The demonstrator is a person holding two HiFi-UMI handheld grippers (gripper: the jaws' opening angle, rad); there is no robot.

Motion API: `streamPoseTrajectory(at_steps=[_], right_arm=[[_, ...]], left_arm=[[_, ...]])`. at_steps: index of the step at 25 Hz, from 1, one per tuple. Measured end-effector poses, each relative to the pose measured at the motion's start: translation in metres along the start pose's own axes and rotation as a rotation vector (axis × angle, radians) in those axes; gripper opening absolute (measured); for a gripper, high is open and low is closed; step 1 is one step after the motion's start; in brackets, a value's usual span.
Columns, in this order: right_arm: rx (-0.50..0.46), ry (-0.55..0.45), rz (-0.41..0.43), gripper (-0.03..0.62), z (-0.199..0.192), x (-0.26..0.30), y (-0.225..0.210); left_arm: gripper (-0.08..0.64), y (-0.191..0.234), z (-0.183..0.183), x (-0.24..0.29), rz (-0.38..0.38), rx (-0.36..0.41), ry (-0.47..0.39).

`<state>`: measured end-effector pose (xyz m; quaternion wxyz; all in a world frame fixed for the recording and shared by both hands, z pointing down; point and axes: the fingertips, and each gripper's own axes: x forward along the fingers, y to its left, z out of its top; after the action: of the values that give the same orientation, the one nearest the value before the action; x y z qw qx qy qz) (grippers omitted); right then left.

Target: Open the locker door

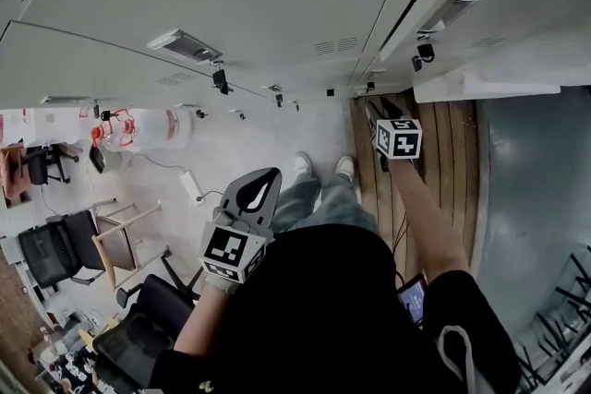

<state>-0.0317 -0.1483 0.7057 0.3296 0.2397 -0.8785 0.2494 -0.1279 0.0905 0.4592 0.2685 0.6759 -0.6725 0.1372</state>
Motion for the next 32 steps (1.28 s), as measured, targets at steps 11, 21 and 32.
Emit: streamPoseTrajectory(at_steps=[11, 21, 32], right_arm=[[0.014, 0.112, -0.138, 0.161, -0.026, 0.079, -0.042], [0.008, 0.19, -0.192, 0.161, -0.036, 0.112, -0.061], [0.049, 0.191, -0.206, 0.101, -0.039, 0.115, -0.065]], left_arm=[[0.023, 0.019, -0.033, -0.019, 0.119, -0.076, 0.053], [0.023, 0.029, -0.053, -0.028, 0.179, -0.136, 0.093], [0.023, 0.031, -0.049, -0.023, 0.179, -0.131, 0.089]])
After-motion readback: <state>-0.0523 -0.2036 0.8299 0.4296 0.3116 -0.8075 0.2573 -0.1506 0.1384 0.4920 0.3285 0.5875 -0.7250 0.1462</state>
